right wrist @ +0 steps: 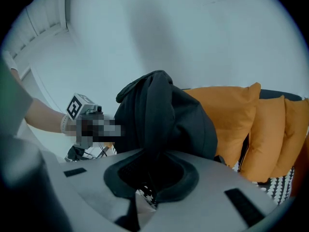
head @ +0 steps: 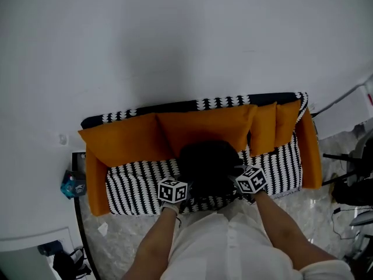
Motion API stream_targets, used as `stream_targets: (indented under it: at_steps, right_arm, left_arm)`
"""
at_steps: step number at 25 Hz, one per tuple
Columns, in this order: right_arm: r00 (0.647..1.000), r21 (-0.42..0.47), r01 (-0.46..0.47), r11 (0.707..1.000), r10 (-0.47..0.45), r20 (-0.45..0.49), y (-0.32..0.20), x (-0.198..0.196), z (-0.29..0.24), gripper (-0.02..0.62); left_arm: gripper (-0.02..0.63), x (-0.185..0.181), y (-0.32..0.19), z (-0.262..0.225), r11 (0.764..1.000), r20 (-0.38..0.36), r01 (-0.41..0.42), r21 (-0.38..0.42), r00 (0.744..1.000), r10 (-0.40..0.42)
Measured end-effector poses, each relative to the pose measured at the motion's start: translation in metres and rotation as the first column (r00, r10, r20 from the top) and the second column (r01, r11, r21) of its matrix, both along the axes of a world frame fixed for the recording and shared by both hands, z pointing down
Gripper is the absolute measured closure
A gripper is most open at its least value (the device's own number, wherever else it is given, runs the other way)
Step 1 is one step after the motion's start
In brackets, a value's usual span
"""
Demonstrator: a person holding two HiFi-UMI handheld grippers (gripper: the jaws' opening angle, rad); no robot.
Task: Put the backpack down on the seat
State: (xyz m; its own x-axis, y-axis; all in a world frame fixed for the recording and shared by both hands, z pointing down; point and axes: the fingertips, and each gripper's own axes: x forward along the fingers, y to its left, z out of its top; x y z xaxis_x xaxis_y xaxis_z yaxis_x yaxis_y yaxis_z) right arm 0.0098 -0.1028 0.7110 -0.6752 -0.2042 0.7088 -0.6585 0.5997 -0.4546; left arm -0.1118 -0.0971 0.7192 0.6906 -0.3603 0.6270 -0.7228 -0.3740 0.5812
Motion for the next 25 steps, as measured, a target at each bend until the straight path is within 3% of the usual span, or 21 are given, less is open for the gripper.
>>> stream_targets:
  at_steps: [17, 25]
  right_arm:
    - [0.995, -0.085, 0.021, 0.996, -0.029, -0.092, 0.012, -0.001, 0.039, 0.543]
    - [0.986, -0.148, 0.048, 0.988, -0.07, -0.149, 0.032, 0.003, 0.056, 0.54]
  left_arm:
    - [0.555, -0.008, 0.017, 0.036, 0.996, 0.094, -0.044, -0.077, 0.994, 0.051]
    - [0.555, -0.008, 0.042, 0.055, 0.985, 0.149, -0.108, -0.138, 0.981, 0.128]
